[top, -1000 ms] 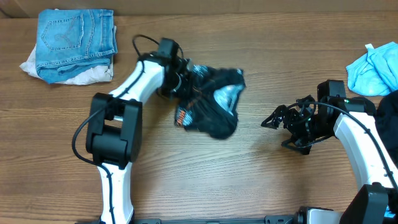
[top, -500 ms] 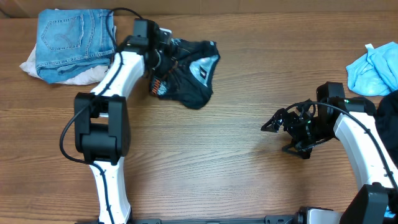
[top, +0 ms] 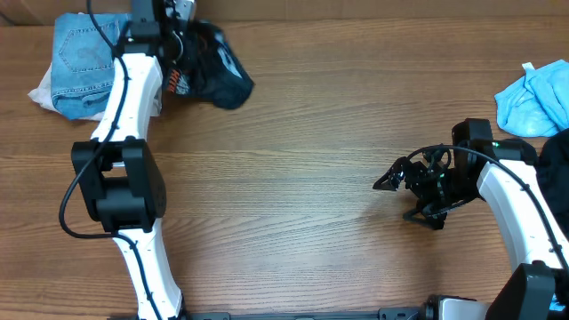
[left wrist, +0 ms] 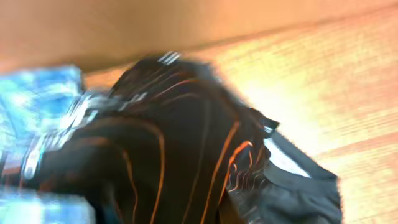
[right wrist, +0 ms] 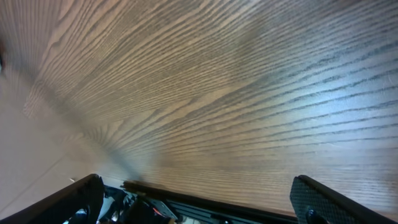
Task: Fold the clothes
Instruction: 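Carry the jersey with the left gripper onto the jeans stack, then lower and release the jersey on top of the jeans stack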
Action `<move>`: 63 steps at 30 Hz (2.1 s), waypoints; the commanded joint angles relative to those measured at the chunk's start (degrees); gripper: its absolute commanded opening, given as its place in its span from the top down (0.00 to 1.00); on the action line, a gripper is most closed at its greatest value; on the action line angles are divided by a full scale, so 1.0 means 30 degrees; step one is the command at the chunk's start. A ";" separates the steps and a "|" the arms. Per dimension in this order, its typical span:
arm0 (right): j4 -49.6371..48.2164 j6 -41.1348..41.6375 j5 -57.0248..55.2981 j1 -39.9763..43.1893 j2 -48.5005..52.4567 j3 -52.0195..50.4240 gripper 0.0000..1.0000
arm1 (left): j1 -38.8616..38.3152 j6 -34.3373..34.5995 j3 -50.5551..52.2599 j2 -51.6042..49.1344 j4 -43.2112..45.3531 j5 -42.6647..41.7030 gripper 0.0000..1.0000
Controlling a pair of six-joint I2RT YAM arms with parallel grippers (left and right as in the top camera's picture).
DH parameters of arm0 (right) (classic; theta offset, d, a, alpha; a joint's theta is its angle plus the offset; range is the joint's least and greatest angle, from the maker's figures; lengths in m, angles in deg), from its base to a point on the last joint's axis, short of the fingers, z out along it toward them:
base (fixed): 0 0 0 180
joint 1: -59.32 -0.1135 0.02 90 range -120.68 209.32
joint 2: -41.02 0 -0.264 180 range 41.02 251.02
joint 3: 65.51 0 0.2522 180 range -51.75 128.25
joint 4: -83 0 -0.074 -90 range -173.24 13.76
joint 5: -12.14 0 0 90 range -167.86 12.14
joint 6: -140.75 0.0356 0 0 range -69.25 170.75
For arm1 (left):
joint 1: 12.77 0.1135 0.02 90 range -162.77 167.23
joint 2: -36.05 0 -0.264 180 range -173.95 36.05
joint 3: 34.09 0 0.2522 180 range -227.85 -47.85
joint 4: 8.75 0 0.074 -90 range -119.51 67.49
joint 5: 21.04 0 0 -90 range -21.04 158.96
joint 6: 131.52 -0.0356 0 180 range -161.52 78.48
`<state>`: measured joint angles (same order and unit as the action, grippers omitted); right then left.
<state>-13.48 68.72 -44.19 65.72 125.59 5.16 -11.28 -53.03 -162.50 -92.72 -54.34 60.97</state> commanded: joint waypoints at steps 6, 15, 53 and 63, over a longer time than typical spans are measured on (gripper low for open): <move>0.0219 -0.0066 0.0109 0.0073 -0.0437 0.0452 0.00 | 0.0532 -0.1282 -0.3271 -0.0073 -0.0641 0.0401 0.96; 0.0554 -0.0066 0.0117 0.0073 -0.0437 0.0452 0.00 | 0.1683 -0.1231 -0.4736 -0.0073 -0.1129 0.1166 0.96; 0.0765 0.0634 0.0823 0.0073 -0.0437 0.0452 0.00 | 0.8371 0.4109 -0.4670 -0.0372 -0.4262 -0.5377 0.07; 0.0350 0.0481 0.0823 0.0073 -0.0437 0.0452 0.00 | 0.5340 0.1639 -0.4670 -0.0372 -0.9449 -0.2251 0.17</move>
<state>-12.37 70.30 -42.25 65.72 125.59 5.16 8.81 -42.61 -175.11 -93.20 -80.81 47.75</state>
